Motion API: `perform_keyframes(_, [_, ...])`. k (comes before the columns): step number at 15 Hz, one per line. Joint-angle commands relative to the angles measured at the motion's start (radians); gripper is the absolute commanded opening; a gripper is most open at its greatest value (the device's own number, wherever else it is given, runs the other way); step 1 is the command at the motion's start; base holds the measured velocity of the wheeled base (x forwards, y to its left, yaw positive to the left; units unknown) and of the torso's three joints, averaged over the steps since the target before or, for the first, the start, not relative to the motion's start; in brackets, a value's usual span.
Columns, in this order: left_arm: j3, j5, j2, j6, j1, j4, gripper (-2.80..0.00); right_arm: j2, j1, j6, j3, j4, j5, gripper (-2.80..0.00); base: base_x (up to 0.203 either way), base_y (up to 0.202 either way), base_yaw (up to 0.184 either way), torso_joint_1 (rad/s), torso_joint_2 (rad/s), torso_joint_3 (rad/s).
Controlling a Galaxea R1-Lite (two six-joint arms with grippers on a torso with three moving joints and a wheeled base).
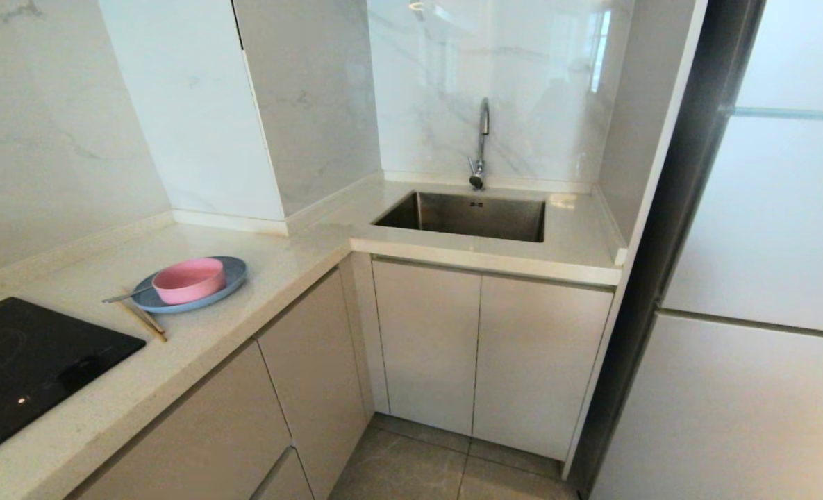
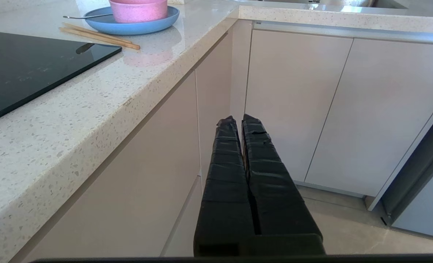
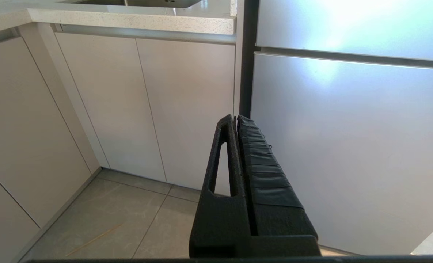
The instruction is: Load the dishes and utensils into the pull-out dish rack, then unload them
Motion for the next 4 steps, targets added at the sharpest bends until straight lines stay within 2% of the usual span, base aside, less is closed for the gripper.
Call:
perform_keyframes(1, [0.002,0.000,0.002,0.000,0.000,-0.001,-2.80,0.000,0.000,0.000,0.009,-0.002,0.000,-2.80,0.000,0.000,0.000,0.000,0.00,0.000])
perform_keyframes(4, [0.002,0.000,0.002,0.000,0.000,-0.001,-2.80,0.000,0.000,0.000,0.008,-0.002,0.001,-2.80,0.000,0.000,0.000,0.000,0.00,0.000])
